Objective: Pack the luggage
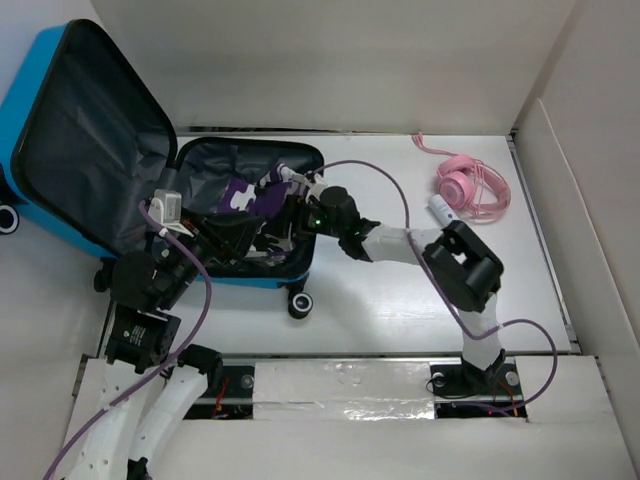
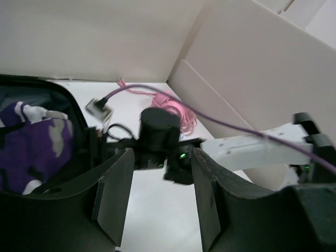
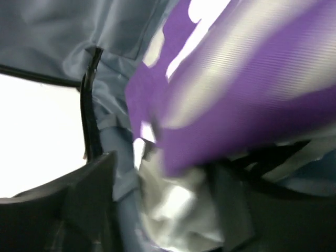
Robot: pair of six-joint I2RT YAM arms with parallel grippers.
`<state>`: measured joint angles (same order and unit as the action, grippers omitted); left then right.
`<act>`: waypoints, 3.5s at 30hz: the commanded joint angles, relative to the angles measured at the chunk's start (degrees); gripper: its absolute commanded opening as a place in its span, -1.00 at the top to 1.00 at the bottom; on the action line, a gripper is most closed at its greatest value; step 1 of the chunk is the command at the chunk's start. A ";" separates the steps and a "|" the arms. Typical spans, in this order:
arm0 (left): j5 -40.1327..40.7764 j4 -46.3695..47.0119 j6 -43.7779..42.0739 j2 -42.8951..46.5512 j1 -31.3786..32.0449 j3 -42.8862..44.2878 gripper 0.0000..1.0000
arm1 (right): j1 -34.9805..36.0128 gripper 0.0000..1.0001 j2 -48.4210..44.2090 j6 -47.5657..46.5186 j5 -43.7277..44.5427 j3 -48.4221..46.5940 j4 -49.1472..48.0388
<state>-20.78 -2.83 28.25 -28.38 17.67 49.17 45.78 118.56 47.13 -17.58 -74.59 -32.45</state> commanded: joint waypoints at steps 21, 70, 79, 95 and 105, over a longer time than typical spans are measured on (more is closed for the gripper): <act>3.55 -1.48 -4.52 -5.10 0.43 0.23 0.48 | -10.32 1.00 -38.52 -17.16 27.78 12.22 24.44; 6.10 -2.88 -7.77 -5.37 7.29 -0.65 0.02 | -35.23 0.41 -17.49 -32.46 25.05 9.38 49.41; 6.89 -2.88 -7.95 -4.49 7.29 -0.83 0.00 | -28.30 0.93 -26.00 -31.93 27.16 8.85 48.18; 10.31 2.30 -7.24 4.91 7.29 -2.94 -0.45 | 0.00 0.84 -17.27 -25.07 11.60 -13.02 35.26; 11.64 1.51 -7.68 5.35 7.29 -3.55 -0.43 | -3.84 -0.73 -18.79 -20.95 17.32 -11.92 29.65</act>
<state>-9.52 -3.29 21.02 -22.98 24.69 46.39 46.61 108.44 23.99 -2.85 -88.92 5.74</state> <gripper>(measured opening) 0.719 0.863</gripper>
